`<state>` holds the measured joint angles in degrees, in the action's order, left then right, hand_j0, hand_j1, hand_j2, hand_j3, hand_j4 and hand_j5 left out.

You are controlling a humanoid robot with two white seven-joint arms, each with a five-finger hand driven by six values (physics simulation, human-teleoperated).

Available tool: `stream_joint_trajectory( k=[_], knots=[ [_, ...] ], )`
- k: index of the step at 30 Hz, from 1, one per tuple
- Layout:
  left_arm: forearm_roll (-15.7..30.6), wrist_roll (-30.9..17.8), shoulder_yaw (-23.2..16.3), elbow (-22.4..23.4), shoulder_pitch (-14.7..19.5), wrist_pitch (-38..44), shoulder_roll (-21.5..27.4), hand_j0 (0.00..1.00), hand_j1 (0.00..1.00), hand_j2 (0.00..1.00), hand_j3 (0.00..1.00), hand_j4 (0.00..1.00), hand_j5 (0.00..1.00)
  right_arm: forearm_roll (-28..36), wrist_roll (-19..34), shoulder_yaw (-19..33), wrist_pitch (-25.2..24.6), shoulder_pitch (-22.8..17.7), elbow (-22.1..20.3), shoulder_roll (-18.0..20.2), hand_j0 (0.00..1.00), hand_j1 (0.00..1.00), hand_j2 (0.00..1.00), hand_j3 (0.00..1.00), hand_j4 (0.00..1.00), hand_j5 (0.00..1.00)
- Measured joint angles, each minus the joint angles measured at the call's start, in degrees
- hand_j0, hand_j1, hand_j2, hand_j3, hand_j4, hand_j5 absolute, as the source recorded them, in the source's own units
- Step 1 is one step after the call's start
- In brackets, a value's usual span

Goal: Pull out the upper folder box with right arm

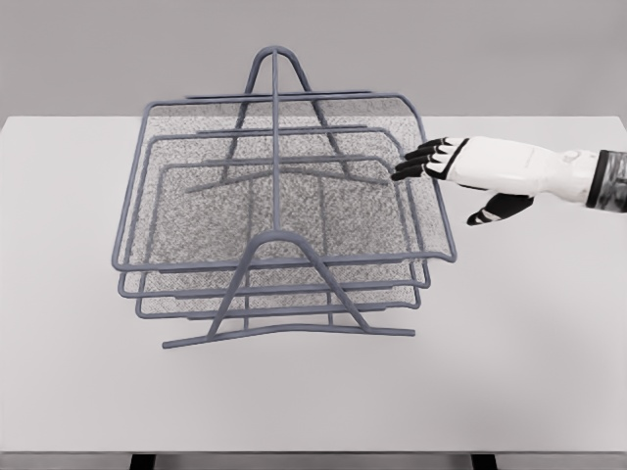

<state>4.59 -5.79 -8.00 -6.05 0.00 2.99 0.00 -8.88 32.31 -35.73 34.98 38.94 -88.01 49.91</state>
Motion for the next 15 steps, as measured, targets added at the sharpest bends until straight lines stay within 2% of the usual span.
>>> stream_joint_trajectory(
  k=[15],
  knots=[
    [0.0,0.0,0.0,0.0,0.0,0.0,0.0,1.0,1.0,1.0,1.0,1.0,1.0,0.8,-0.1,0.3,-0.1,-0.4,-0.3,3.1,1.0,1.0,1.0,1.0,1.0,1.0]
  ],
)
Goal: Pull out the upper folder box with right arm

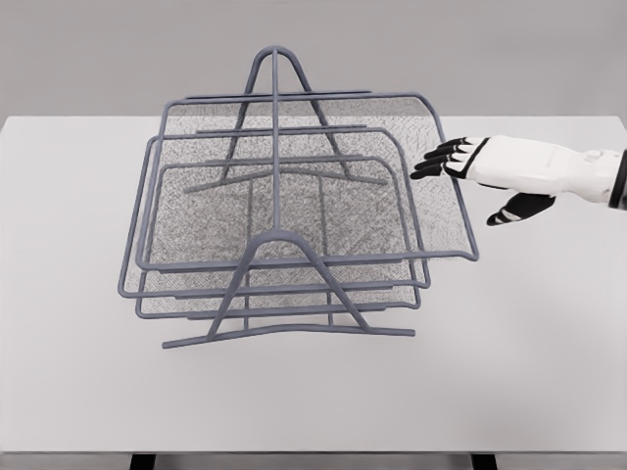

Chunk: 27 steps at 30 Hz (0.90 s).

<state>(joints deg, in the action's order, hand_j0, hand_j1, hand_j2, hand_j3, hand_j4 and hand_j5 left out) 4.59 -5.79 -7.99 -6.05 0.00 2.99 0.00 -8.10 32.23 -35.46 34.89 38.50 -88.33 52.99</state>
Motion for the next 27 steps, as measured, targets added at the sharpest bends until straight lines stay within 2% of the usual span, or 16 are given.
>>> stream_joint_trajectory(
  k=[11,20,27],
  knots=[
    [0.0,0.0,0.0,0.0,0.0,0.0,0.0,1.0,1.0,1.0,1.0,1.0,1.0,0.4,0.0,0.2,0.0,-0.3,-0.2,2.3,1.0,1.0,1.0,1.0,1.0,1.0],
    [0.0,0.0,0.0,0.0,0.0,0.0,0.0,1.0,1.0,1.0,1.0,1.0,1.0,0.5,0.0,0.4,0.0,-0.2,-0.1,6.0,1.0,1.0,1.0,1.0,1.0,1.0],
    [0.0,0.0,0.0,0.0,0.0,0.0,0.0,1.0,1.0,1.0,1.0,1.0,1.0,-0.4,0.0,3.2,0.2,-0.4,0.3,8.9,1.0,1.0,1.0,1.0,1.0,1.0]
  ],
)
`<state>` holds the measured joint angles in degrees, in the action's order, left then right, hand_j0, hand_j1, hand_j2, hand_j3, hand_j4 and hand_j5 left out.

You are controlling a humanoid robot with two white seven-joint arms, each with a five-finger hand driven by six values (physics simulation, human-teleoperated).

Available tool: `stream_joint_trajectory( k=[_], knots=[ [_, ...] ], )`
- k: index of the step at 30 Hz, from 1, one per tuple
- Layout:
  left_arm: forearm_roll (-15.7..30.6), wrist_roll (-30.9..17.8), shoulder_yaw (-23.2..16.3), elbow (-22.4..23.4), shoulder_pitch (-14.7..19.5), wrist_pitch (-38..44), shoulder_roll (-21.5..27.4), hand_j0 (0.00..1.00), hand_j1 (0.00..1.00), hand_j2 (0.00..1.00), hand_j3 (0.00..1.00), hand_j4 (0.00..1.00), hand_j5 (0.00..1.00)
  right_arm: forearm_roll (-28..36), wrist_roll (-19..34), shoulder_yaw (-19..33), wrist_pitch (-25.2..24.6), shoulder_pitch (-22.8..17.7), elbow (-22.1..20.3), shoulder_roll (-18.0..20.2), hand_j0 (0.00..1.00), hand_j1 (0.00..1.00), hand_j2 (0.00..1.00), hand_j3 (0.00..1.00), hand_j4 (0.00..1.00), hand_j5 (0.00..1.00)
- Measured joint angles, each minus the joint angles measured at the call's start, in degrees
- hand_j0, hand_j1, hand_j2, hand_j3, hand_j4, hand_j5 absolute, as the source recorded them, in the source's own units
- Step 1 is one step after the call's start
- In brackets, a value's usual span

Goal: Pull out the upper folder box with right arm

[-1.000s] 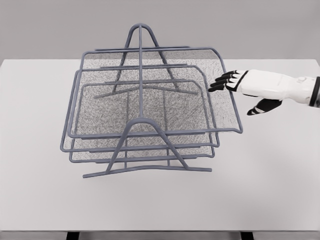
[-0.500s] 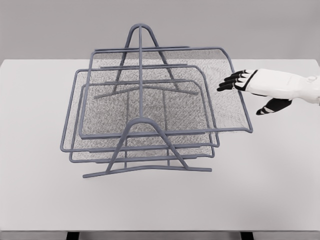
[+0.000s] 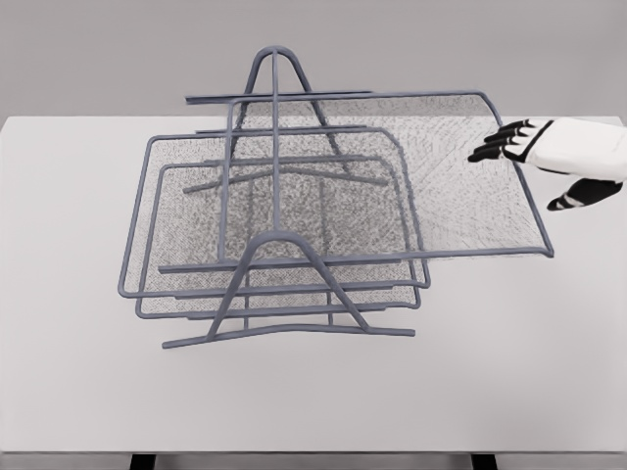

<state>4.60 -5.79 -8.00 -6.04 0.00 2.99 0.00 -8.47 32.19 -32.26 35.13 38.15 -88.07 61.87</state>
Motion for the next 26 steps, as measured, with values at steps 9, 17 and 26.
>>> stream_joint_trajectory(
  k=[9,17,26],
  knots=[
    [0.0,0.0,0.0,0.0,0.0,0.0,0.0,1.0,1.0,1.0,1.0,1.0,1.0,8.8,-0.1,3.5,0.0,1.0,-0.2,6.3,1.0,1.0,1.0,1.0,1.0,1.0],
    [0.0,0.0,0.0,0.0,0.0,0.0,0.0,1.0,1.0,1.0,1.0,1.0,1.0,11.0,0.0,3.8,0.0,2.3,-3.1,2.7,1.0,1.0,1.0,1.0,1.0,1.0],
    [0.0,0.0,0.0,0.0,0.0,0.0,0.0,1.0,1.0,1.0,1.0,1.0,1.0,11.1,0.1,3.3,0.0,1.4,-4.1,0.9,1.0,1.0,1.0,1.0,1.0,1.0]
  ],
)
